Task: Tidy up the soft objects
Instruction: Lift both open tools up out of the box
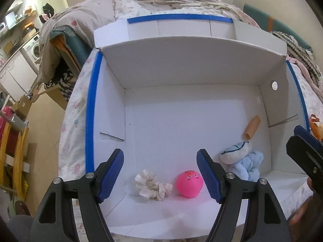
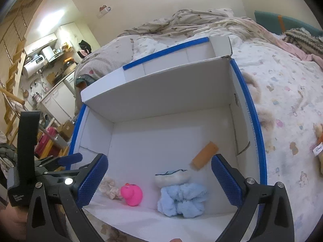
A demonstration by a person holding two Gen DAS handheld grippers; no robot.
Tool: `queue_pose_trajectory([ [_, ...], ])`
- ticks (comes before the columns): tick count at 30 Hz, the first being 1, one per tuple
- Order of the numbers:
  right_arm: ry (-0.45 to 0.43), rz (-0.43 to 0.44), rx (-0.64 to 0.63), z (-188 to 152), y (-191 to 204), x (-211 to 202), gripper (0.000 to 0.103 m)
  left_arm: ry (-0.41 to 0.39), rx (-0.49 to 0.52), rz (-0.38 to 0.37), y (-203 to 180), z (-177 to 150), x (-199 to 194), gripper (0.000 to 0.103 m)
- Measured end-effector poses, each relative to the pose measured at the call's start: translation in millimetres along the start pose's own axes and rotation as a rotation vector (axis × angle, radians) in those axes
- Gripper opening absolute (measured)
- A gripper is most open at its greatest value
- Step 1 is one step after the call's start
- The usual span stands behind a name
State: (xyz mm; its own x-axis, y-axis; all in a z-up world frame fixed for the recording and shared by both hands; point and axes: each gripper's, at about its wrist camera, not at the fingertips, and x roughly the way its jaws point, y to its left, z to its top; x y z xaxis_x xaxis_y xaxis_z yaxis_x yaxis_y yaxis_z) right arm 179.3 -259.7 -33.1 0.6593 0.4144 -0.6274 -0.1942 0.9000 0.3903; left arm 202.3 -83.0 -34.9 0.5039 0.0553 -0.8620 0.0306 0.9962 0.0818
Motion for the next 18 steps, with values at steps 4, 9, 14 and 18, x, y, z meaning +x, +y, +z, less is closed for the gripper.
queue_pose_trajectory([
  [4,-0.003,-0.004,0.003,-2.6,1.2,-4.0,0.103,-0.018,-0.006,-0.008,9.1,-2.1,-4.8,0.072],
  [9,-0.006,-0.014,0.003,-6.9,1.1,-10.9,0.103,-0.019,-0.025,-0.027,16.0,-9.7,-15.7,0.072],
  [14,-0.016,-0.007,0.035,-14.0,-2.5,-22.5,0.103,-0.018,-0.041,-0.046,29.1,-22.3,-25.0,0.072],
  [18,-0.016,0.0,0.028,-20.4,0.8,-31.9,0.103,-0.028,-0.053,-0.056,40.3,-34.3,-34.6,0.072],
])
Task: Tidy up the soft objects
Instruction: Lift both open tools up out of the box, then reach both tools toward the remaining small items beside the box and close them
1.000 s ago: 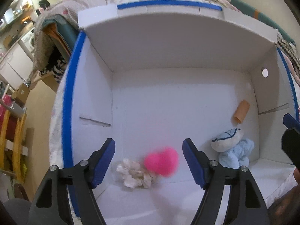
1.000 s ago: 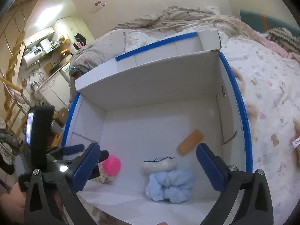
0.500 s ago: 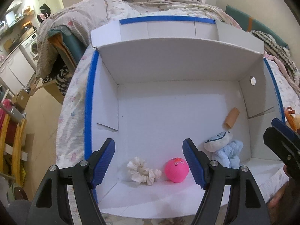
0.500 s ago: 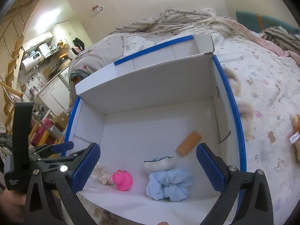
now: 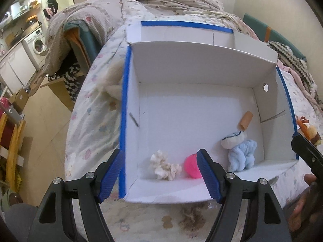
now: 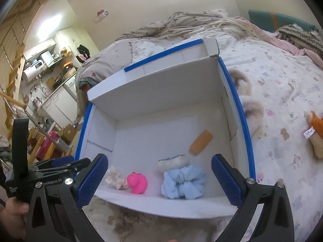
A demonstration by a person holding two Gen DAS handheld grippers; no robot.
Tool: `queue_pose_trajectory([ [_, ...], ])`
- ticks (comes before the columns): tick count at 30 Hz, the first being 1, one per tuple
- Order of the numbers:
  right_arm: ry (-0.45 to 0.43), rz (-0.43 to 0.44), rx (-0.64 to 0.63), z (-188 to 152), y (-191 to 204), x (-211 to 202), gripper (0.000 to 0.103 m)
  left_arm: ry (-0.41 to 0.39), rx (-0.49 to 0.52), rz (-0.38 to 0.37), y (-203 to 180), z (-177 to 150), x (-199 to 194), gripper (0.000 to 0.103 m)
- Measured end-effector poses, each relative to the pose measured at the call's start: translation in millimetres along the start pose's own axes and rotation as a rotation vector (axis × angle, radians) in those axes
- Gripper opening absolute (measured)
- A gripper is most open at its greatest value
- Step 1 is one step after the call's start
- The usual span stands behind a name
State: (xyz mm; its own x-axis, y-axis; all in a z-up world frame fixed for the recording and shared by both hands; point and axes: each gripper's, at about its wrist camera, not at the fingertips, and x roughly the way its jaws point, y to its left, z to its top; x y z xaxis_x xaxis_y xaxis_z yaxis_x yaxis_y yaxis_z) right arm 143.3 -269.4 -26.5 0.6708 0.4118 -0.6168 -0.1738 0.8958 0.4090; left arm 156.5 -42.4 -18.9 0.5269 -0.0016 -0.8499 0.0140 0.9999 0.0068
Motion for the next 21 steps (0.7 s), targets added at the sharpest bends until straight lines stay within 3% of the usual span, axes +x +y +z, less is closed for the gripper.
queue_pose_trajectory([
  [7,0.025,0.038,0.022,-21.0,8.9,-10.1,0.103,-0.018,0.026,-0.001,15.1,-36.5,-19.8,0.072],
  [12,0.035,-0.007,-0.003,-37.3,19.2,-17.6,0.103,0.009,0.014,0.004,25.5,-56.8,-16.0,0.072],
  [21,0.176,0.0,0.013,-64.6,23.9,-4.0,0.103,0.054,-0.01,0.033,40.4,-79.5,0.9,0.072],
])
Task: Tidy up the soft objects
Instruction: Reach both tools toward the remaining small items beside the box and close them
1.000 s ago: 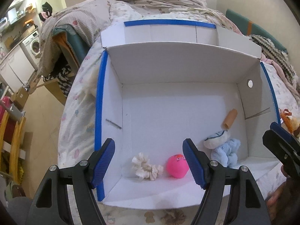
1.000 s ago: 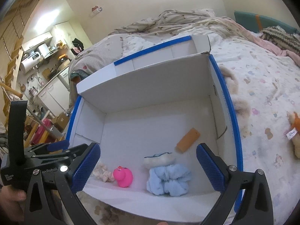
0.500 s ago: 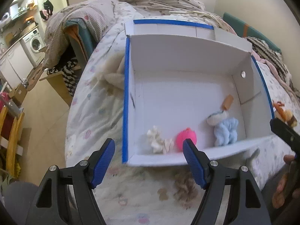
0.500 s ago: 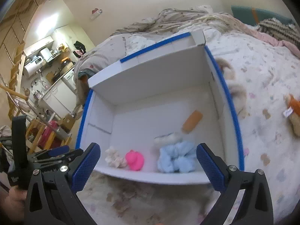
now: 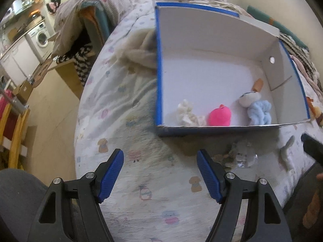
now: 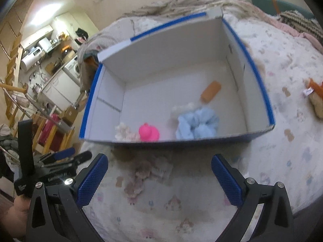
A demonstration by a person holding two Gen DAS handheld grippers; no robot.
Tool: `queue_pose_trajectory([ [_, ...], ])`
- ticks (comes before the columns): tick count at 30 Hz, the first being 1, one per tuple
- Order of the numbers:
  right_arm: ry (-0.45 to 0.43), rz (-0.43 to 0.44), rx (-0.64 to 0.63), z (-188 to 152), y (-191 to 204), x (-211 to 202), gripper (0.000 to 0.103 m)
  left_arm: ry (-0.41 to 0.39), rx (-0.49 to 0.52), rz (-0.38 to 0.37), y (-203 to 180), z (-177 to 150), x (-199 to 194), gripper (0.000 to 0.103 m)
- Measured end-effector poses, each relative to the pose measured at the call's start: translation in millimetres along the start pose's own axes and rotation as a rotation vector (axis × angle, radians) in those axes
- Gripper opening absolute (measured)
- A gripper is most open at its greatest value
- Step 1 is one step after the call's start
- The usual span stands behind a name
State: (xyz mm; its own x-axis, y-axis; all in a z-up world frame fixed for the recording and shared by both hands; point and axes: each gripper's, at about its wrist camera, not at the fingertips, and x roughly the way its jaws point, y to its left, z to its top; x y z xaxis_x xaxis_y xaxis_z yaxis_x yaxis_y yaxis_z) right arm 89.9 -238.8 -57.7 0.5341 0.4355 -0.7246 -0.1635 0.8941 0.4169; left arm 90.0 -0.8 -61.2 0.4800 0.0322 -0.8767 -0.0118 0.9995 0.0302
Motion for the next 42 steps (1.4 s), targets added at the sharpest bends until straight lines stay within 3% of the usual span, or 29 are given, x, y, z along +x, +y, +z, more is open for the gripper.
queue_pose_trajectory([
  [4,0.129,-0.019,0.03,-9.5,-3.5,25.3,0.103,0.029,-0.064,-0.004,14.0,0.7,8.3,0.072],
  [10,0.245,-0.062,0.081,-20.2,-12.2,56.2,0.103,0.111,-0.147,-0.027,28.0,-1.1,29.3,0.072],
  [13,0.27,-0.039,0.104,-23.0,-14.4,63.7,0.103,0.148,-0.137,-0.049,19.9,1.4,42.2,0.072],
  [17,0.284,-0.052,0.065,-23.2,-7.3,70.4,0.103,0.153,-0.041,-0.077,-8.7,9.9,54.7,0.072],
  [21,0.296,-0.072,0.024,-22.8,-0.8,75.5,0.103,0.173,-0.026,-0.119,-26.0,16.6,75.2,0.072],
  [26,0.298,-0.086,0.031,-23.5,-5.6,74.9,0.103,0.206,-0.029,-0.117,-33.4,19.4,99.3,0.072],
  [28,0.293,-0.088,0.046,-23.0,-9.7,73.3,0.103,0.2,-0.046,-0.14,-31.6,20.7,100.2,0.065],
  [30,0.287,-0.081,0.066,-21.5,-15.3,72.2,0.103,0.208,-0.048,-0.182,-30.4,21.6,101.3,0.038],
  [31,0.286,-0.066,0.084,-20.7,-18.1,71.8,0.103,0.221,-0.045,-0.193,-30.4,21.5,103.0,0.019],
  [34,0.273,0.043,0.163,-16.9,-27.2,71.4,0.095,0.211,-0.056,-0.199,-26.6,20.3,99.8,0.013],
  [36,0.283,0.073,0.175,-13.3,-28.2,76.2,0.068,0.197,-0.066,-0.206,-24.1,21.0,93.8,0.01],
  [38,0.297,0.065,0.161,-11.3,-26.2,82.6,0.056,0.187,-0.057,-0.197,-23.2,20.4,87.0,0.01],
  [42,0.317,0.026,0.139,-17.4,-21.5,95.1,0.055,0.162,-0.026,-0.161,-20.1,13.4,72.0,0.01],
])
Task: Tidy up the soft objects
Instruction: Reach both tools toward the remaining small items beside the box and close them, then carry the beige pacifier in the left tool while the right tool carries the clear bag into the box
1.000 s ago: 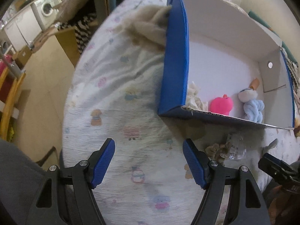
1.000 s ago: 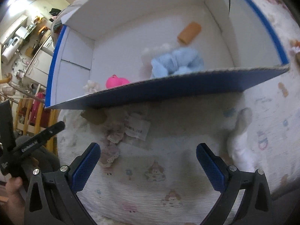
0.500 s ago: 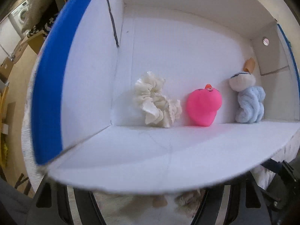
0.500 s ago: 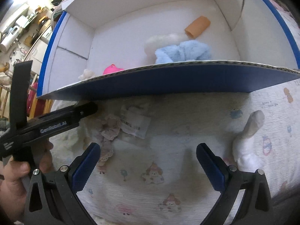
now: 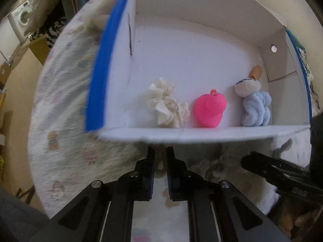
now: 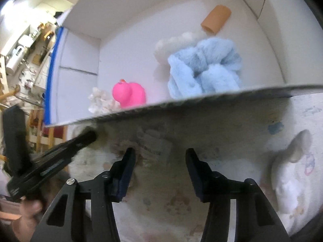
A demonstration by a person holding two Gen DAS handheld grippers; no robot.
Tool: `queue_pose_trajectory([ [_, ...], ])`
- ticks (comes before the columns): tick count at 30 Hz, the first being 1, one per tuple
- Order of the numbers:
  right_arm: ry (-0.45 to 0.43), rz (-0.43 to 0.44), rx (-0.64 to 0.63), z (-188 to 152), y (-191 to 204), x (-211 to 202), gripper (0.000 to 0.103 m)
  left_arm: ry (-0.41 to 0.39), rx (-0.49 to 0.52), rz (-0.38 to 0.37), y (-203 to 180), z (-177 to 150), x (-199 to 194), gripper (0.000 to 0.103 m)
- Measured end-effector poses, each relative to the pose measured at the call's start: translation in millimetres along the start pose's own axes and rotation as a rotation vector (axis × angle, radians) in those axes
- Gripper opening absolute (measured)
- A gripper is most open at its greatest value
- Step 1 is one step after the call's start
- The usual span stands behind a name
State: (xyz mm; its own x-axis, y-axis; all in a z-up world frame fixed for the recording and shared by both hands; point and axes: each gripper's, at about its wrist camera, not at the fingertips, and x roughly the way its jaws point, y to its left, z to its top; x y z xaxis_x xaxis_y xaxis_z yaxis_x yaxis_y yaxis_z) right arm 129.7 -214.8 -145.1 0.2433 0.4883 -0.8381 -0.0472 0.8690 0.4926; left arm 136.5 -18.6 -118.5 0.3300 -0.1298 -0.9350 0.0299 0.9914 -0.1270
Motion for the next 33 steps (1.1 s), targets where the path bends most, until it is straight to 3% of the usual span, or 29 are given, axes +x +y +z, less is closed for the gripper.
queue_pose_trajectory([
  [4,-0.005,-0.036,-0.042,1.6,8.1,11.3,0.055,-0.013,0.003,0.008,6.0,-2.4,-7.6,0.01],
  [5,-0.011,-0.036,-0.055,0.9,10.4,12.2,0.046,-0.01,-0.003,0.009,6.9,-2.0,-6.5,0.01],
  [6,-0.014,-0.039,-0.074,0.5,13.9,14.0,0.025,-0.008,-0.006,0.012,7.0,-2.4,-6.1,0.01],
  [7,-0.014,-0.041,-0.093,-0.1,17.3,14.9,0.014,-0.007,-0.007,0.018,1.8,-10.0,-8.2,0.01],
  [9,-0.016,-0.04,-0.121,0.4,24.8,18.5,0.004,-0.004,-0.009,0.027,1.7,-14.4,-8.0,0.01],
  [15,-0.072,-0.042,-0.161,-6.7,35.6,-1.5,0.003,-0.016,-0.024,0.034,0.1,-9.1,-8.5,0.01],
  [25,-0.149,-0.055,-0.164,-21.2,32.2,-49.4,0.003,-0.033,-0.018,0.05,-2.8,-26.5,-23.6,0.01],
  [33,-0.222,0.043,-0.061,-29.8,16.9,-82.2,0.003,-0.036,-0.056,0.056,-1.9,-37.2,-34.9,0.01],
])
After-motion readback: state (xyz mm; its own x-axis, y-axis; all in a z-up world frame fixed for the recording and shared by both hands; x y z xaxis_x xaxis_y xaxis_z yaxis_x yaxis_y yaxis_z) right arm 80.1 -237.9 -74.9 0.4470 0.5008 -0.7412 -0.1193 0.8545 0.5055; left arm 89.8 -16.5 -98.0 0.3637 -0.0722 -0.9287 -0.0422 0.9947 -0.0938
